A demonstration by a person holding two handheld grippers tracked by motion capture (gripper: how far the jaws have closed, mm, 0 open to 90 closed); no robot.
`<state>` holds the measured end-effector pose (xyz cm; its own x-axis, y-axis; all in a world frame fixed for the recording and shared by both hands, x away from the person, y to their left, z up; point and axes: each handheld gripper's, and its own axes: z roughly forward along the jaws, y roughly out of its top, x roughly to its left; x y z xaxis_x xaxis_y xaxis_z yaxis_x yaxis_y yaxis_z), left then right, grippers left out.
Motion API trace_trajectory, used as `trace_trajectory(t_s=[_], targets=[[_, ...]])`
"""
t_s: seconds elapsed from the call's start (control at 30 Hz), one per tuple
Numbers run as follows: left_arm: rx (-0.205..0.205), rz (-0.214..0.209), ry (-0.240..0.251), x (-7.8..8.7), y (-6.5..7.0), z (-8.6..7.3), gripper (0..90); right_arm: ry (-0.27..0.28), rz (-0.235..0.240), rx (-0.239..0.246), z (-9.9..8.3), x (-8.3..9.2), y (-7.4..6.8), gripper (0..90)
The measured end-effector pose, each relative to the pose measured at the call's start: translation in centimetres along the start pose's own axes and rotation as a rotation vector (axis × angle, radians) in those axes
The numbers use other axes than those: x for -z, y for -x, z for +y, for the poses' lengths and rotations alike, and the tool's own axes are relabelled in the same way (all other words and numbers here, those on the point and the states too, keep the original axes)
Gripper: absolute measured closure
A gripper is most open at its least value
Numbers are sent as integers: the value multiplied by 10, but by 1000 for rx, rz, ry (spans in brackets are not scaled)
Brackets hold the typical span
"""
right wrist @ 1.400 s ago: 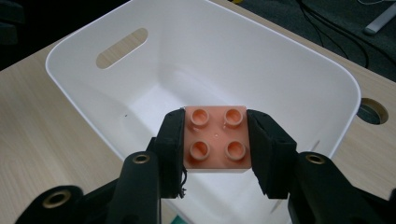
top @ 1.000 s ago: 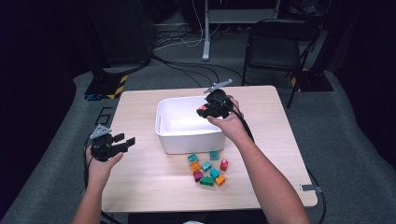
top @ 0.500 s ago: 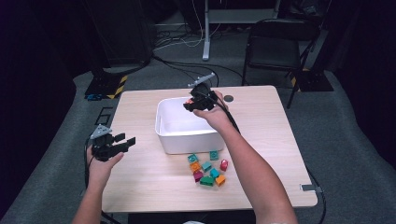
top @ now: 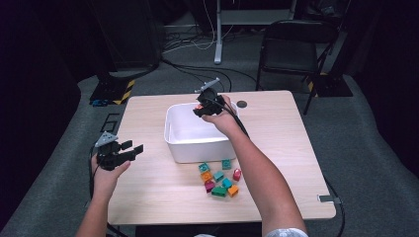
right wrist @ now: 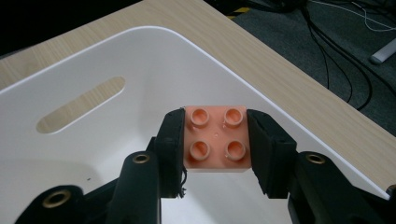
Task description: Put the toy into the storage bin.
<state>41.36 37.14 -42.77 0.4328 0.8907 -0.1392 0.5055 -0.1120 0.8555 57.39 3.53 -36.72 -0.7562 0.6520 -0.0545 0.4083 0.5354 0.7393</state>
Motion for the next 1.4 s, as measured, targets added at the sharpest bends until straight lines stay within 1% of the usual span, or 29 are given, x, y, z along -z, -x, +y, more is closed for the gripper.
trace_trajectory(t_s=[0.07,0.1,0.13,0.23,0.27,0.3,0.37,0.4,0.47,0.5,0.57,0.63,0.7,0.73,0.8,0.83,0.9,0.93,0.97,1.0,1.03,1.07,1.1,1.17,1.2,1.23,1.27,1.37,1.4], targets=[[1,2,1,-1,0,0,423,-23,-7,10,-2,-7,1,582],[1,2,1,-1,0,0,423,-23,-7,10,-2,-7,1,582],[1,2,-1,-1,-1,0,423,-42,-12,10,-3,-10,2,582],[2,2,2,-1,-1,0,423,-44,-6,-19,-3,-12,3,565],[2,2,2,-1,-1,0,423,-44,-6,-19,-3,-12,3,565],[5,3,-1,-1,-1,0,422,-43,2,-52,-3,-11,4,537],[8,4,3,-1,-1,-1,422,-40,-4,-44,-3,-11,4,527],[8,4,-1,0,-1,0,422,-44,-9,-51,-2,-6,3,512],[9,6,5,-1,-1,-1,420,-39,-9,-58,-2,-4,3,512],[3,4,-3,0,-1,0,420,-28,-6,-67,-1,4,1,512],[3,4,-8,-1,0,0,419,-28,-7,-62,-1,7,0,512],[2,8,-7,-1,0,0,418,-16,-9,-41,0,23,-7,504],[5,4,-5,-1,0,0,418,-16,-12,-42,0,27,-9,504],[6,3,-2,-1,0,0,418,-5,-20,-27,0,33,-12,504],[3,2,-3,1,0,1,418,-3,-13,-16,2,47,-21,504],[3,2,-3,1,0,1,418,-3,-13,-16,2,47,-21,504],[3,3,1,1,1,1,418,10,-13,-10,2,54,-25,504],[0,6,2,1,1,1,418,14,-15,-3,0,64,-29,498],[0,6,2,1,1,1,418,14,-15,-3,0,64,-29,498],[1,7,1,1,1,1,418,13,-15,-19,-2,67,-31,498],[3,6,1,1,1,0,418,23,-9,-14,-4,72,-31,498],[3,6,2,1,2,0,418,24,-1,-24,-7,77,-32,498],[3,4,-4,1,2,0,419,35,3,-7,-13,85,-32,499],[3,4,-3,1,2,0,418,42,3,6,-16,88,-32,498],[2,7,1,1,2,0,418,49,-1,0,-24,100,-35,499],[2,7,1,1,2,0,418,49,-1,0,-24,100,-35,499],[2,7,1,1,2,0,418,60,-2,17,-27,103,-34,499],[4,12,9,2,1,1,418,88,-12,29,-42,121,-37,507],[4,12,9,2,1,1,418,88,-12,29,-42,121,-37,507]])
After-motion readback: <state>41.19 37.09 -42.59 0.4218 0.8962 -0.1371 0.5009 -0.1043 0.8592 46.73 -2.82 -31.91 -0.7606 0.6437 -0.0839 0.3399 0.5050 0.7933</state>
